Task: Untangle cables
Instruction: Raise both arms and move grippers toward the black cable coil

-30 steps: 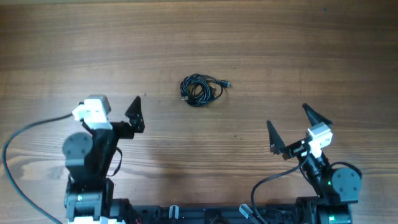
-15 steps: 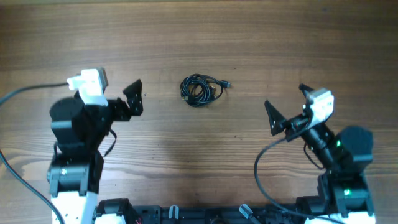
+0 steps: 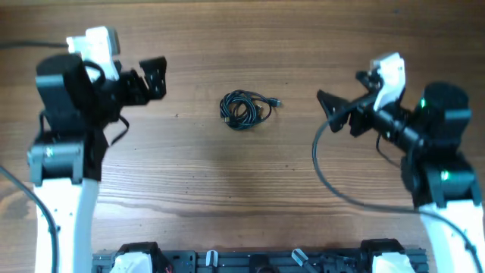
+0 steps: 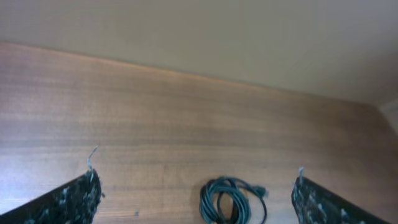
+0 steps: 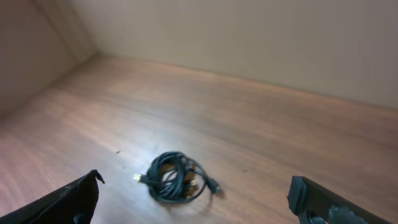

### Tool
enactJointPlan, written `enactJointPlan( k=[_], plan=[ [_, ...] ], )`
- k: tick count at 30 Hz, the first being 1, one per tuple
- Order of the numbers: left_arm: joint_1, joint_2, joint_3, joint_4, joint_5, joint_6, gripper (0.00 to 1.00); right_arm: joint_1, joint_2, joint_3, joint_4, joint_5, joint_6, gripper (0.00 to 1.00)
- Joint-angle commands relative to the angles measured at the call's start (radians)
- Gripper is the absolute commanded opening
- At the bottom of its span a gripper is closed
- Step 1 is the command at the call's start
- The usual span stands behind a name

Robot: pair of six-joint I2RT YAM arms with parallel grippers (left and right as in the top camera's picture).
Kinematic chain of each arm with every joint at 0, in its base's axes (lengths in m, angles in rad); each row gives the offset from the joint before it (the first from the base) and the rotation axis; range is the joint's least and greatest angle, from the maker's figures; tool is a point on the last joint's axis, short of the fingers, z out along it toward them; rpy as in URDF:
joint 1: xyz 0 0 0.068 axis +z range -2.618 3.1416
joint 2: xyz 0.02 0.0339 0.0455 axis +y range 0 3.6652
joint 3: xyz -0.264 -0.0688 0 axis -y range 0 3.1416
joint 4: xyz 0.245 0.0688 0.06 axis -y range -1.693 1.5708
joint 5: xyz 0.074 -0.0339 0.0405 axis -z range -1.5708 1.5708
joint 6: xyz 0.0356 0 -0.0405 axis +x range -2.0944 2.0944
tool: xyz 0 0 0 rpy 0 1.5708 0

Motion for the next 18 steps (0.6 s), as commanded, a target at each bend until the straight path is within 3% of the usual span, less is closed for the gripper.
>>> enactJointPlan(
  k=[1,8,15,18],
  plan=[
    [0.005,0.123,0.169,-0.106,0.027,0.021,1.00,0.006,0.115,0.132,-0.061,-0.113,-0.008,1.00],
    [-0.045,0.289,0.277,-0.193,0.065,0.021,1.00,0.006,0.338,0.354,-0.260,-0.174,-0.054,1.00],
    [-0.119,0.403,0.277,-0.148,0.185,0.019,1.00,0.006,0.474,0.376,-0.229,-0.184,-0.026,1.00],
    [-0.152,0.436,0.277,-0.126,0.184,-0.031,1.00,0.006,0.510,0.376,-0.229,-0.183,0.172,1.00]
  ],
)
